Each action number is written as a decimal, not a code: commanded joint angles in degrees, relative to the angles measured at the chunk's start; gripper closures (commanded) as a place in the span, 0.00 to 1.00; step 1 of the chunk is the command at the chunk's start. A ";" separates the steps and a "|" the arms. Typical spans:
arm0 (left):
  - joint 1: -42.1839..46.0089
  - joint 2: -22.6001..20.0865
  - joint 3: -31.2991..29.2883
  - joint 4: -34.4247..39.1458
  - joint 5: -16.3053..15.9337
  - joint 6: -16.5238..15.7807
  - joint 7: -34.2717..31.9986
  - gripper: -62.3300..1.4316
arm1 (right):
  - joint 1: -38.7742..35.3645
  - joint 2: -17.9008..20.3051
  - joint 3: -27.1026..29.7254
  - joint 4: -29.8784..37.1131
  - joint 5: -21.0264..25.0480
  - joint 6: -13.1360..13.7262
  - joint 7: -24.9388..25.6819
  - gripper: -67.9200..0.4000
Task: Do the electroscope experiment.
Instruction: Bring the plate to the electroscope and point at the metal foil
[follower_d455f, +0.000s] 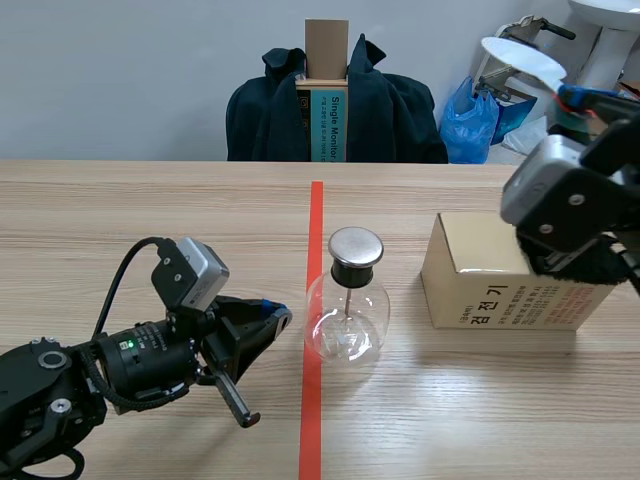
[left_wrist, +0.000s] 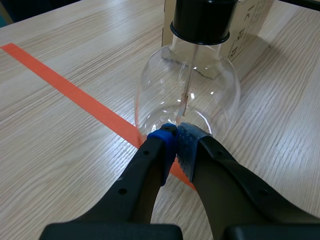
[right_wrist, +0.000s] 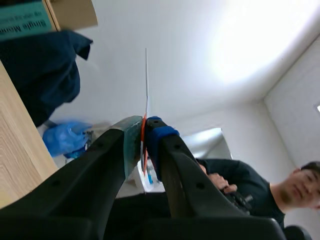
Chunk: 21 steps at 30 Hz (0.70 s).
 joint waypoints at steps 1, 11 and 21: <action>-0.81 0.00 -0.04 1.29 0.35 -0.35 -0.96 0.93 | 1.75 0.59 -0.42 0.87 -0.50 -1.09 -0.07 0.98; -0.79 0.17 -0.04 1.29 1.36 -0.35 -0.92 0.93 | 3.78 -1.88 -2.82 0.57 -5.11 -1.49 2.25 0.98; -0.79 0.46 -0.04 1.29 1.36 -0.33 -0.57 0.93 | 3.78 -5.11 -2.93 -7.26 -13.18 -1.31 7.17 0.98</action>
